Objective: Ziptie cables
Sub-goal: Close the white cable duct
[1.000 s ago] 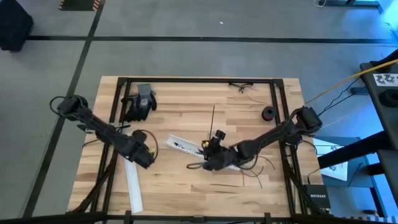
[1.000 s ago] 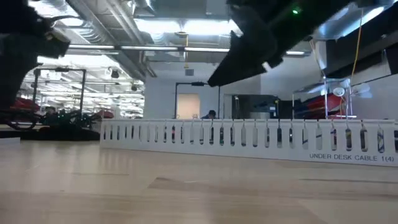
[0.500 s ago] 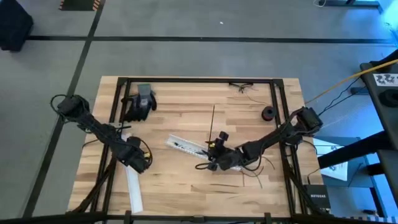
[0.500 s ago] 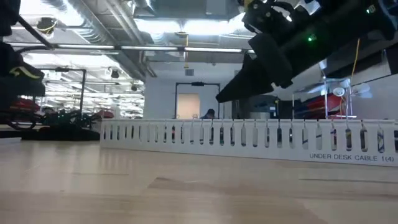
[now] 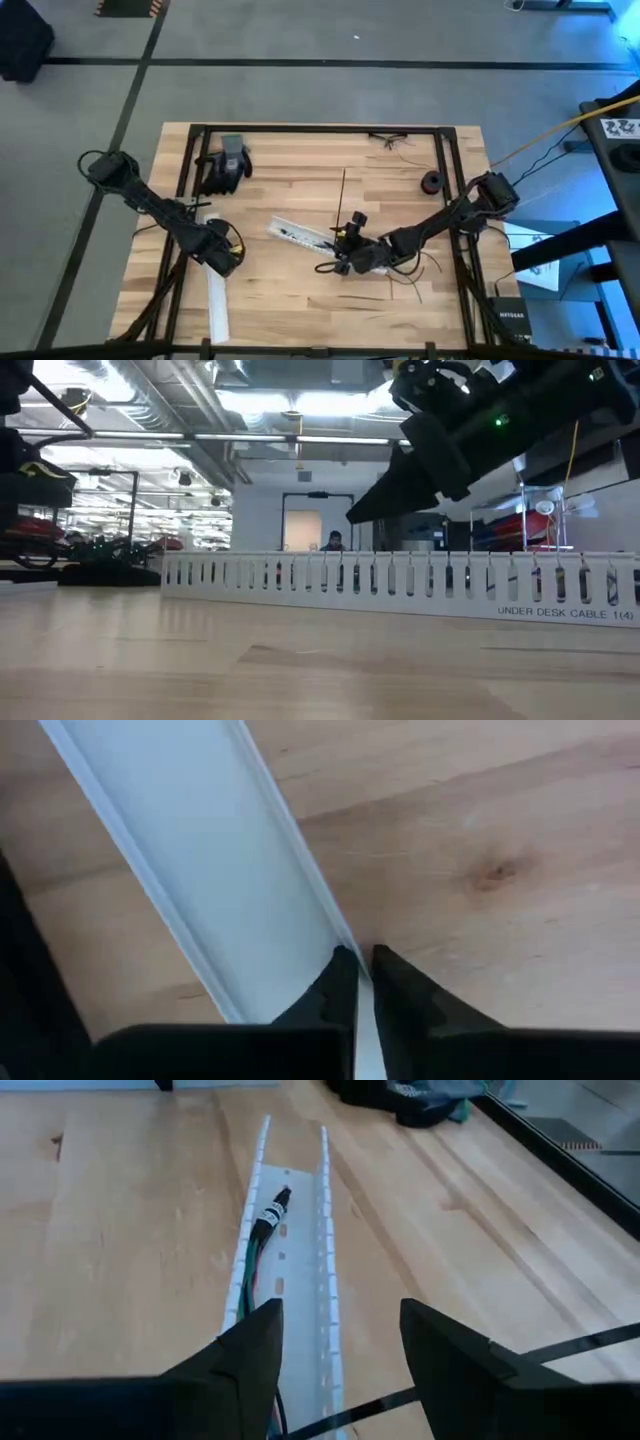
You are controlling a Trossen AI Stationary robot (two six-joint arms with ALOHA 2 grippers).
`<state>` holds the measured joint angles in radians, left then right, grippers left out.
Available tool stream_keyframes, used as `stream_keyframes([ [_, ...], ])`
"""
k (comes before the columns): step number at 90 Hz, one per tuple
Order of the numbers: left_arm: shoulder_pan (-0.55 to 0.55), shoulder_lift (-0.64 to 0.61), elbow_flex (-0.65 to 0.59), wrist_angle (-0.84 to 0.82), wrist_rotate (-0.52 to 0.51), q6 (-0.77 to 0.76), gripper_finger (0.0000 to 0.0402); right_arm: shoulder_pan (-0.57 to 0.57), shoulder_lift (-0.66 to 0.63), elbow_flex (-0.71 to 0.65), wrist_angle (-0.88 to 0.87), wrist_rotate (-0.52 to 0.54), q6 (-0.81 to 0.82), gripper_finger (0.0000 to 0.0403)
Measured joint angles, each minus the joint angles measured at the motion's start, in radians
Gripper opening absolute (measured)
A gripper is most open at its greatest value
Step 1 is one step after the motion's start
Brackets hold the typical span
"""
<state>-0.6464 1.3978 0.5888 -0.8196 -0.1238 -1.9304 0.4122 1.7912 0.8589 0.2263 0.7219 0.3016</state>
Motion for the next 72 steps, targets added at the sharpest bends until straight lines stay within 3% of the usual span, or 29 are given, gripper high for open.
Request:
stream_keyframes([
  [7, -0.001, 0.003, 0.024, -0.008, -0.026, 0.029, 0.0007, 0.000, 0.000, 0.000, -0.001, 0.000, 0.000, 0.0195],
  [29, 0.000, 0.005, 0.157, -0.029, -0.270, 0.208, 0.0002, 0.000, 0.000, 0.000, -0.006, -0.006, -0.025, 0.0195],
  [49, 0.005, 0.003, 0.260, -0.035, -0.425, 0.421, 0.0002, 0.000, -0.007, 0.021, -0.011, -0.012, -0.061, 0.0195],
  [59, 0.007, 0.003, 0.286, -0.032, -0.448, 0.504, 0.0002, 0.000, -0.026, 0.039, -0.009, -0.033, -0.100, 0.0195],
  [72, 0.006, 0.005, 0.285, -0.028, -0.445, 0.485, 0.0001, 0.000, -0.033, 0.043, -0.001, -0.061, -0.101, 0.0195],
])
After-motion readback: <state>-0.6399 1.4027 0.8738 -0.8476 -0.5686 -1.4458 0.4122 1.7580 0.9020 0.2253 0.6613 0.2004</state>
